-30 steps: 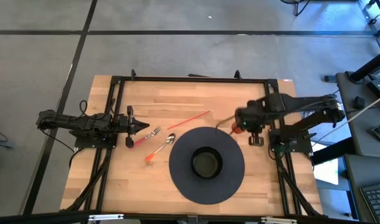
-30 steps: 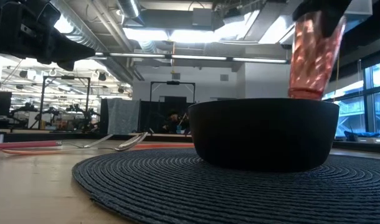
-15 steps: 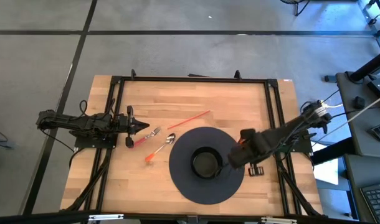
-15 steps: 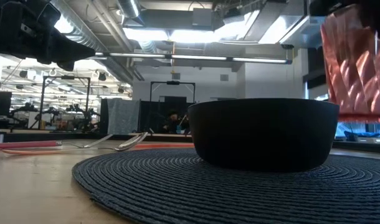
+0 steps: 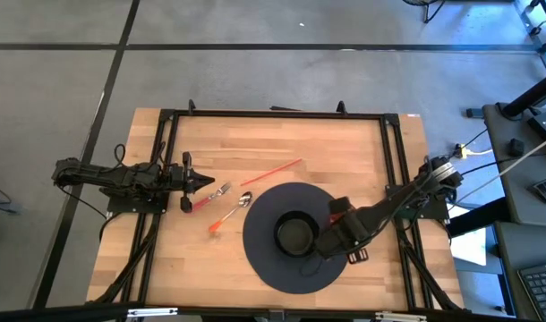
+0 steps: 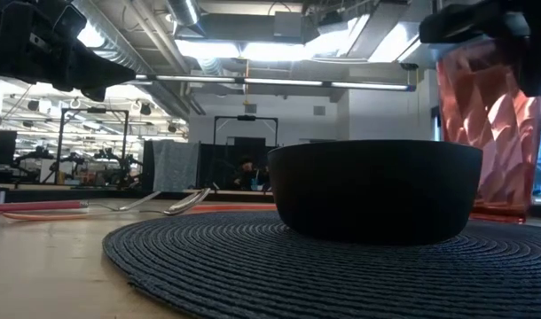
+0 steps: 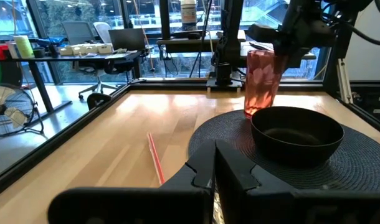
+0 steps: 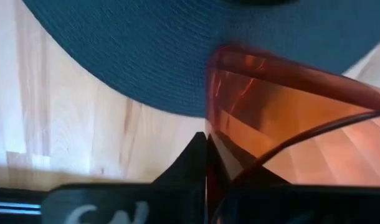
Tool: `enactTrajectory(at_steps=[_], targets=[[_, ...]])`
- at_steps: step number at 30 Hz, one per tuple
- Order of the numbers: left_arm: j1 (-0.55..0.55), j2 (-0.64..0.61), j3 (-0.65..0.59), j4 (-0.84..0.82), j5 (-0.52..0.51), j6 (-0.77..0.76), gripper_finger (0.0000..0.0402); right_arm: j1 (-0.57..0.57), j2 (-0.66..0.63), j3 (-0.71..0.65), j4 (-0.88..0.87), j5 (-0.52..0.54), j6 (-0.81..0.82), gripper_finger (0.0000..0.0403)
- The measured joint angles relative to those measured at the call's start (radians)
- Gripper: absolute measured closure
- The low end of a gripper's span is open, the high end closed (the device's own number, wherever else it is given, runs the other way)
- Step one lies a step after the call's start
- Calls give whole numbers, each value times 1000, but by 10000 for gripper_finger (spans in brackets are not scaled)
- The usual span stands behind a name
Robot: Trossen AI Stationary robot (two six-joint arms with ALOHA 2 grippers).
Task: Pick & Place Utensil
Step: Put the brown cup on the black mat to the right side of the black bowl, then put the orange straw into the brown cup
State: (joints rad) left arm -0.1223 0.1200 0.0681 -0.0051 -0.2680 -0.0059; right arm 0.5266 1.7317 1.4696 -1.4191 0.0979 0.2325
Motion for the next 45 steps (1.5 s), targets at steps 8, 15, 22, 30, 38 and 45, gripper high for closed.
enactTrajectory(at_steps=[8,15,22,30,38,45], targets=[[0,0,0,0,0,8,398,-17,0,0,13,-3,-5,392],[0,0,0,-2,0,3,398,-17,0,0,15,-7,-13,366],[0,0,0,-7,0,1,398,-17,-1,-1,14,-12,-12,336],[0,0,0,-7,0,1,398,-17,-1,-1,9,-12,7,318],[0,0,0,-7,0,1,398,-17,-1,16,-38,-23,50,272],[0,0,0,-7,0,1,398,-17,-1,85,-92,-23,90,239]])
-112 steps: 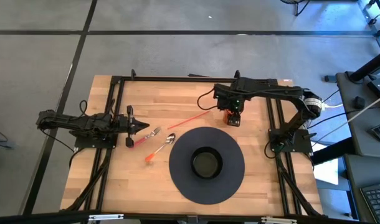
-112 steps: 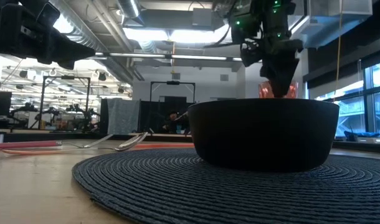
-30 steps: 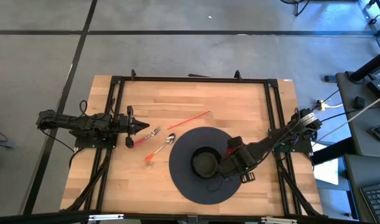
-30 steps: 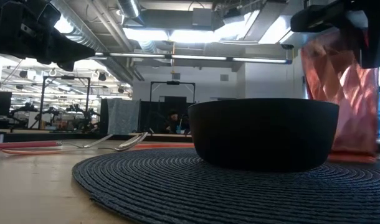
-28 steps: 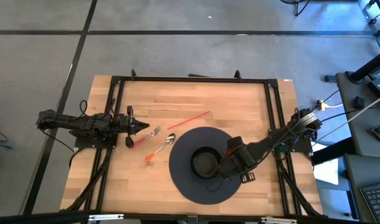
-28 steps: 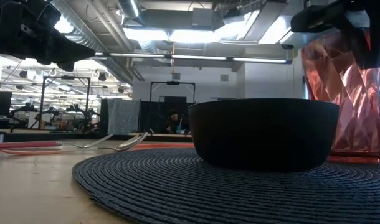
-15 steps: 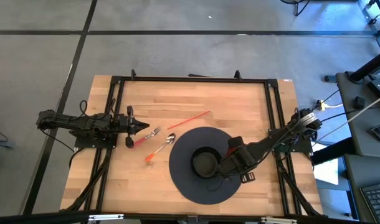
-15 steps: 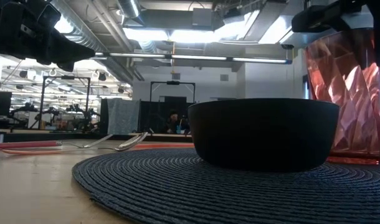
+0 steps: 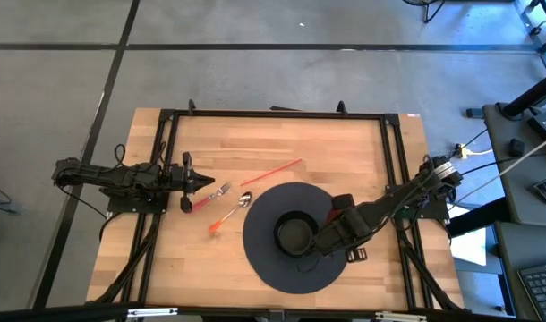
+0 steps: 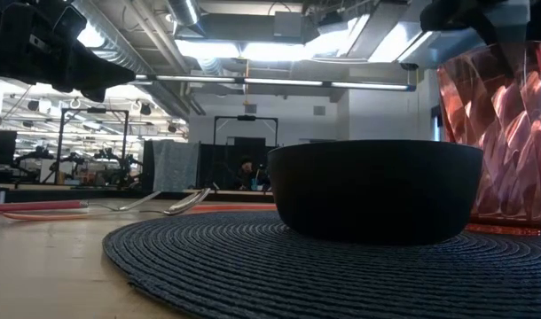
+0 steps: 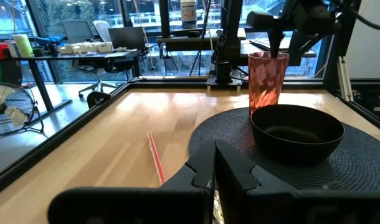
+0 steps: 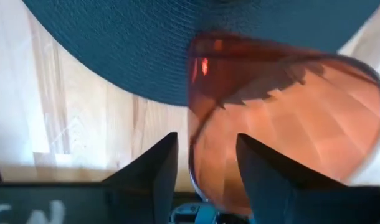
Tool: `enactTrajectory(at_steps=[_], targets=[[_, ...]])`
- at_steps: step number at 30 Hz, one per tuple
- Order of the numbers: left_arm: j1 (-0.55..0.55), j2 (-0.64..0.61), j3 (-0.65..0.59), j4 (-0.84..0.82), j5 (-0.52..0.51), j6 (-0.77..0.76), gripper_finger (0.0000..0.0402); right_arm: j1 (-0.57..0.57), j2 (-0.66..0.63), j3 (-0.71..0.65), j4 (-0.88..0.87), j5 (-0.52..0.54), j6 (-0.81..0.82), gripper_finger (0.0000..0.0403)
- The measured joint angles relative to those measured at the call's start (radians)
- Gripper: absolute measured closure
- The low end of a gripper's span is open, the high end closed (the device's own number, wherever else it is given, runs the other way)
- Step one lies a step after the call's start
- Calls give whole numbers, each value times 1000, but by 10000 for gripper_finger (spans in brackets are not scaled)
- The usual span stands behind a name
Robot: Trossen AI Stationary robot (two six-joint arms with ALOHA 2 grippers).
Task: Pick & Place Utensil
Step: Put the orange straw into the brown cup
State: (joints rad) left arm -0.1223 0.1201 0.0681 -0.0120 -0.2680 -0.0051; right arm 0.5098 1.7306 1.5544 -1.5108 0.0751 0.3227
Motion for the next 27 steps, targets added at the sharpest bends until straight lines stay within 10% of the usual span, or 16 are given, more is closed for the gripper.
enactTrajectory(at_steps=[7,14,18,27], targets=[[0,0,0,0,0,0,398,19,-51,135,-59,-10,25,215],[0,0,0,-26,0,0,398,85,-273,208,-18,339,22,213],[0,0,0,-44,0,0,398,138,-468,179,149,565,17,215],[0,0,0,-47,0,0,398,164,-853,-133,530,673,-109,324]])
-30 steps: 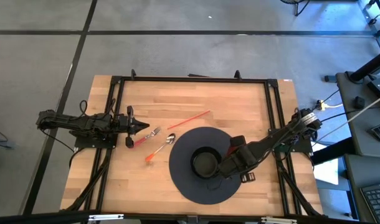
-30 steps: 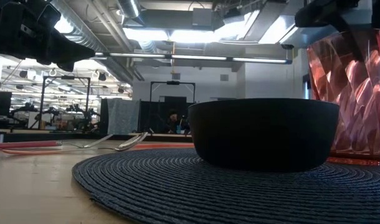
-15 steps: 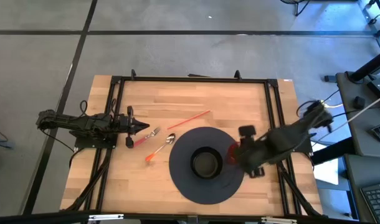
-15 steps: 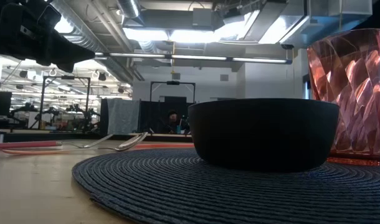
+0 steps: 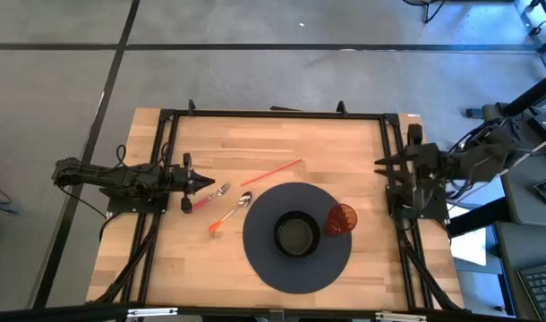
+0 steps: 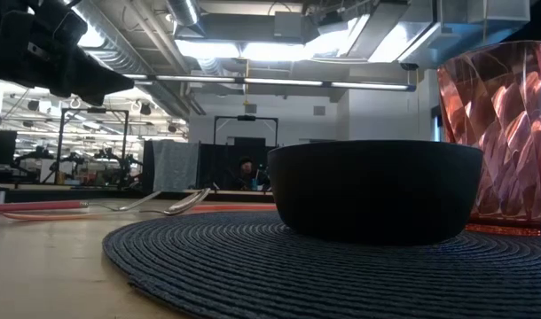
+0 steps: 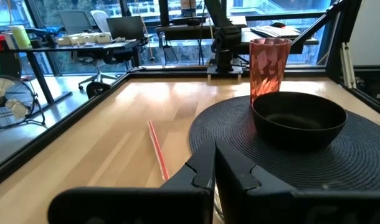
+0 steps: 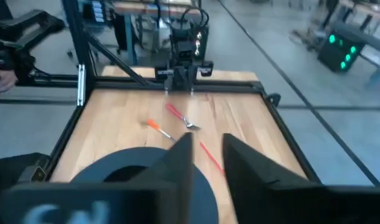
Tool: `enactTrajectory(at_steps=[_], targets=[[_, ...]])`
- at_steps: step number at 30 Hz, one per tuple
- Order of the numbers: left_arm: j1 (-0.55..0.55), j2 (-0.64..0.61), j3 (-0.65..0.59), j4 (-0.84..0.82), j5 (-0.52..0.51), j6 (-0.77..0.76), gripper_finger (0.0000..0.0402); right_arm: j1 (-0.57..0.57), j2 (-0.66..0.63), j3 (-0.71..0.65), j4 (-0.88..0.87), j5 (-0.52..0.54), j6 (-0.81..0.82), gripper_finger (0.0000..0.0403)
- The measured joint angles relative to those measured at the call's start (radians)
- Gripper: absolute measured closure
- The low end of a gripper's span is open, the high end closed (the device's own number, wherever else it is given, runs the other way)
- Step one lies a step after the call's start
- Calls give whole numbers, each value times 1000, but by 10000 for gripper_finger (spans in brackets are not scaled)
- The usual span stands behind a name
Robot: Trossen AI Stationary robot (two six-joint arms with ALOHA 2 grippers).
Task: Pick & Place Utensil
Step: Put the orange straw into the brown cup
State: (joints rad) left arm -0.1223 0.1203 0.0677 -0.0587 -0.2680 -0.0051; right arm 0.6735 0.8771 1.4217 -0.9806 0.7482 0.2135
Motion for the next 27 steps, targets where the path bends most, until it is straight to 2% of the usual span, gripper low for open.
enactTrajectory(at_steps=[3,4,7,12,17,20,27], targets=[[0,0,0,-2,0,0,398,0,-117,-190,156,-49,-72,384],[0,0,0,-1,0,0,398,0,-158,-259,222,-76,-100,393],[0,0,0,0,-4,0,398,-2,-279,-464,439,-141,-181,390],[0,0,0,2,-45,0,398,-35,-449,-722,675,-151,-241,399],[0,0,0,31,-101,24,398,-87,-588,-893,801,-156,-251,399],[0,0,0,41,-115,54,398,-123,-653,-998,893,-223,-276,399],[0,0,0,41,-200,55,398,-222,-723,-1204,1073,-239,-304,400]])
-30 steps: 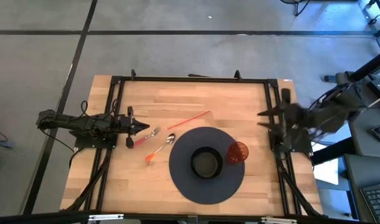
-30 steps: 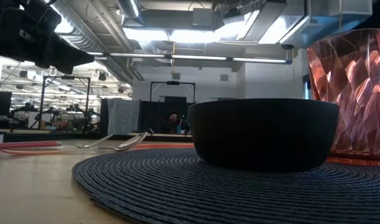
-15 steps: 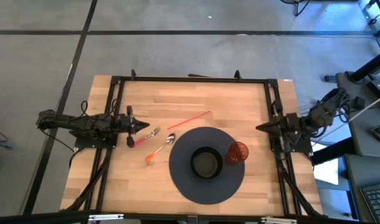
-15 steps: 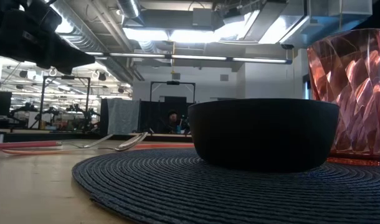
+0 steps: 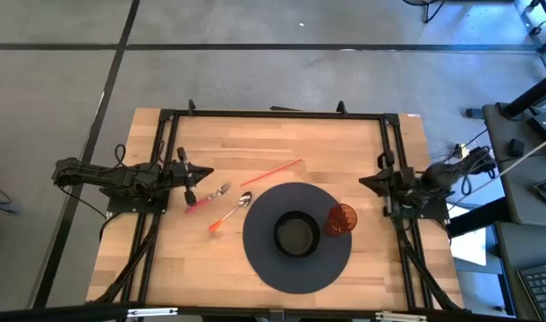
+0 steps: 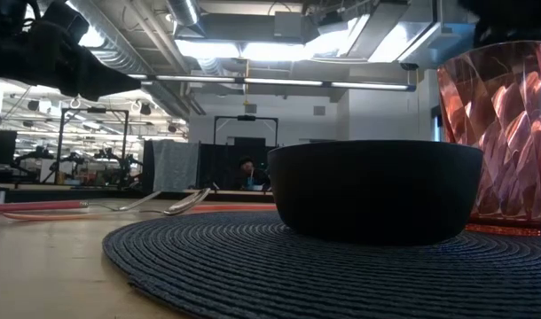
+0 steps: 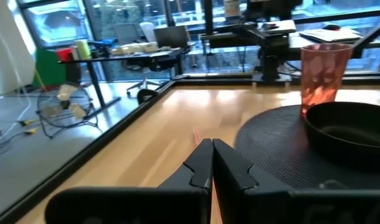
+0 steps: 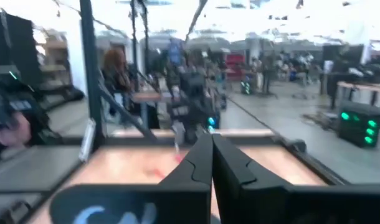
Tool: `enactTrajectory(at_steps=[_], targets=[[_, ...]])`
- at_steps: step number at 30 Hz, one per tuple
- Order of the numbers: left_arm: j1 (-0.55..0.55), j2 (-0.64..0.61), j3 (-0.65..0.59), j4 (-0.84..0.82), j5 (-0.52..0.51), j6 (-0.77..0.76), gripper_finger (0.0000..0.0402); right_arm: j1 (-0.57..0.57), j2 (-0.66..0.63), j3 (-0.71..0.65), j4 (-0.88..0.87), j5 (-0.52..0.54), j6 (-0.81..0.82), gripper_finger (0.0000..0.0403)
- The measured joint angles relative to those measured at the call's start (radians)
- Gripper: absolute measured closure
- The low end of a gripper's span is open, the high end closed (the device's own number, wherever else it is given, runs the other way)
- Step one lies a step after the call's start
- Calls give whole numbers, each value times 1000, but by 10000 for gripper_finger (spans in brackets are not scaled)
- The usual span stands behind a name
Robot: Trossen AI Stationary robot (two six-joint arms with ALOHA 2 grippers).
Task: Pick & Place Utensil
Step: Put the orange straw into the brown cup
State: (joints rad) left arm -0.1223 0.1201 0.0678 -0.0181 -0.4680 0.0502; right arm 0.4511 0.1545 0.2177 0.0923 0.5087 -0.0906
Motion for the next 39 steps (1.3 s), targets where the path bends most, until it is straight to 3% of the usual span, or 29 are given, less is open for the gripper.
enactTrajectory(at_steps=[10,14,17,24,39], targets=[[0,0,0,-1,-49,7,400,-183,-5,-113,101,-12,-9,401],[4,0,0,-1,-63,15,400,-238,-5,-154,178,-124,-42,401],[24,0,0,-8,-59,33,401,-289,-6,-201,237,-143,-28,401],[98,0,0,-39,-30,22,400,-407,-4,-213,158,-220,45,401],[132,0,0,-47,-36,-37,399,-449,-5,-212,157,-285,35,396]])
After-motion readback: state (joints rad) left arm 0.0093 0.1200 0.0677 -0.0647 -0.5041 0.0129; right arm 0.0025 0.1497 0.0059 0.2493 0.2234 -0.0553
